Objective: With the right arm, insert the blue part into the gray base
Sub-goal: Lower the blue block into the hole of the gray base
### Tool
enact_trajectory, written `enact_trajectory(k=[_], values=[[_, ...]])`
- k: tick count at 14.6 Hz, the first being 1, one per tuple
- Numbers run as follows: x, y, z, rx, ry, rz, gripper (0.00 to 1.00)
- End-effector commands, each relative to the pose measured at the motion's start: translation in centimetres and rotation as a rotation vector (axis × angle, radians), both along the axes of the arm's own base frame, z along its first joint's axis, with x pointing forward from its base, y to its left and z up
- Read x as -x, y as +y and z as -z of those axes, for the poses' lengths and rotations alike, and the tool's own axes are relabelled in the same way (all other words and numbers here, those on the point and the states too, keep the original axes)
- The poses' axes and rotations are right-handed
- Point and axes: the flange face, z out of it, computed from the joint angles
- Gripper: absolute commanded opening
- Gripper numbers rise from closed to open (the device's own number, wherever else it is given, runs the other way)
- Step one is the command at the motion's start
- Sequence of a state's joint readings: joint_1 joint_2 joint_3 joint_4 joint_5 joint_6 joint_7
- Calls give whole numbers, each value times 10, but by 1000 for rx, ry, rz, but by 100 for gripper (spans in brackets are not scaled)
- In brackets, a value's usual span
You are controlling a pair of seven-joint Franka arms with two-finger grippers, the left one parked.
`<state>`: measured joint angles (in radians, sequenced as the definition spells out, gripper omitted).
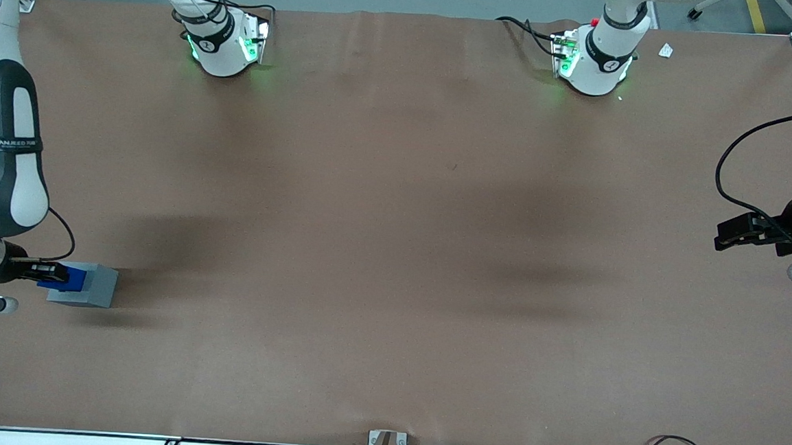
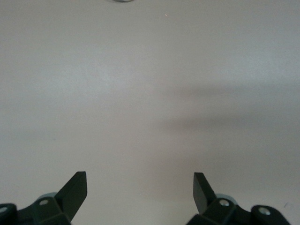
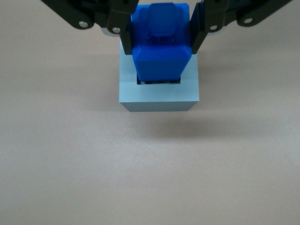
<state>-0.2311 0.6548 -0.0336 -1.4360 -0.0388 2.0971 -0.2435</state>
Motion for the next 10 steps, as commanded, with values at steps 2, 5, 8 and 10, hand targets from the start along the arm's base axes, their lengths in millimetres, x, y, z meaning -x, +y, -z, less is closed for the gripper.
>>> enact_trajectory(k=[2,5,8,10], values=[[2,0,0,-16,-6,-9,0],[2,-1,0,-15,-8,-8,0],[2,-4,5,-21,-6,1,0],[2,-6,6,-21,-8,1,0]])
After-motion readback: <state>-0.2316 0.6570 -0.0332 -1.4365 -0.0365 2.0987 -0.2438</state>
